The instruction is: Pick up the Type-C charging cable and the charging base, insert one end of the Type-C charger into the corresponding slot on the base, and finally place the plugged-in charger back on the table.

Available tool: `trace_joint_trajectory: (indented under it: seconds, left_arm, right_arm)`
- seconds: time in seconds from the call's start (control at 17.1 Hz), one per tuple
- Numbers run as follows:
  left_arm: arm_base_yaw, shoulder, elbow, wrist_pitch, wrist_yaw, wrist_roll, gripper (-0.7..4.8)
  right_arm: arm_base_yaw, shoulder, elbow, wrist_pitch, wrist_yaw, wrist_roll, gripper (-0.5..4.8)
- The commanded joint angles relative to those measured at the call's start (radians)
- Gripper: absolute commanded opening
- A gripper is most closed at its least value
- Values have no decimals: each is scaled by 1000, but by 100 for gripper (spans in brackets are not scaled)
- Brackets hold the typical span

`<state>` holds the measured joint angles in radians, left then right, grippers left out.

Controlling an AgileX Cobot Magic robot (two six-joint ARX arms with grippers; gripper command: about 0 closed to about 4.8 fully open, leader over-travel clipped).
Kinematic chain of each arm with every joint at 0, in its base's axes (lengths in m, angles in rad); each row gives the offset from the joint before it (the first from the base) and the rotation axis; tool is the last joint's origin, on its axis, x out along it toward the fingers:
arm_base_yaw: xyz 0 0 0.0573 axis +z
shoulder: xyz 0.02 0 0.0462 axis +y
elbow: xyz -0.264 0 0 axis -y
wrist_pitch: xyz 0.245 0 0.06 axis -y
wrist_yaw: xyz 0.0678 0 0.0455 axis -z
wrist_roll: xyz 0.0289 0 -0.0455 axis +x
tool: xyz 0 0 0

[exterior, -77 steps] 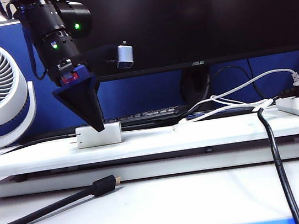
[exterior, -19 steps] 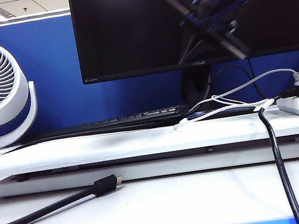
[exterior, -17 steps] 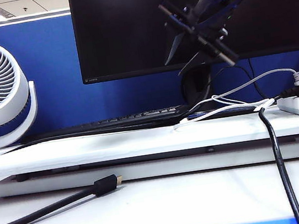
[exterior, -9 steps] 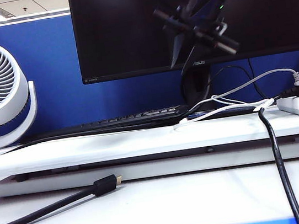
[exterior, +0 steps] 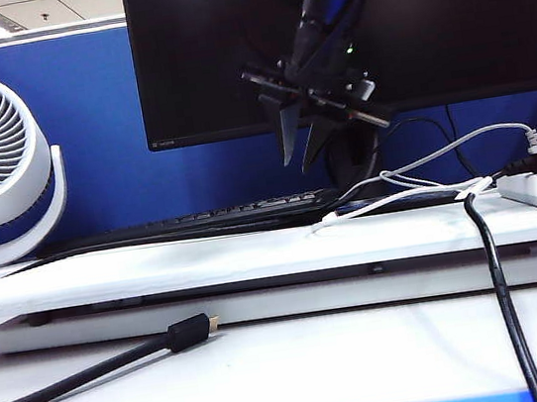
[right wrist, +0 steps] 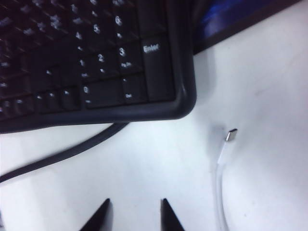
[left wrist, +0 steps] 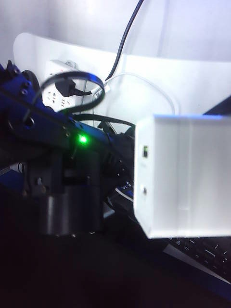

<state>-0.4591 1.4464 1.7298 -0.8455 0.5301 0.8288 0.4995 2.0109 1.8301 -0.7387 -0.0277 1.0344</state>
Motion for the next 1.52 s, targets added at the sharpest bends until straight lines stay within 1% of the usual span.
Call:
trace_joint_trajectory:
  seconds: [0.06, 0.23, 0.59, 0.88, 1.17, 1.52]
  left_arm:
    - [1, -8, 5, 23, 5, -6, 209]
    - [1, -8, 5, 23, 6, -6, 209]
    - [1, -8, 5, 23, 6, -6, 209]
    - [1, -8, 5, 23, 6, -6, 209]
    - [1, -8, 5, 18, 6, -6, 209]
    - [1, -8, 5, 18, 5, -6, 209]
  right_arm:
    - [3, 19, 8, -6, 15, -18, 134]
    - [2, 46, 8, -62, 41, -18, 136]
    - [-2, 56, 8, -64, 76, 13, 136]
    - [-3, 91, 8, -65, 47, 14, 147]
    - [-13, 102, 8, -63, 53, 50, 148]
    - [-34, 102, 8, -65, 55, 50, 148]
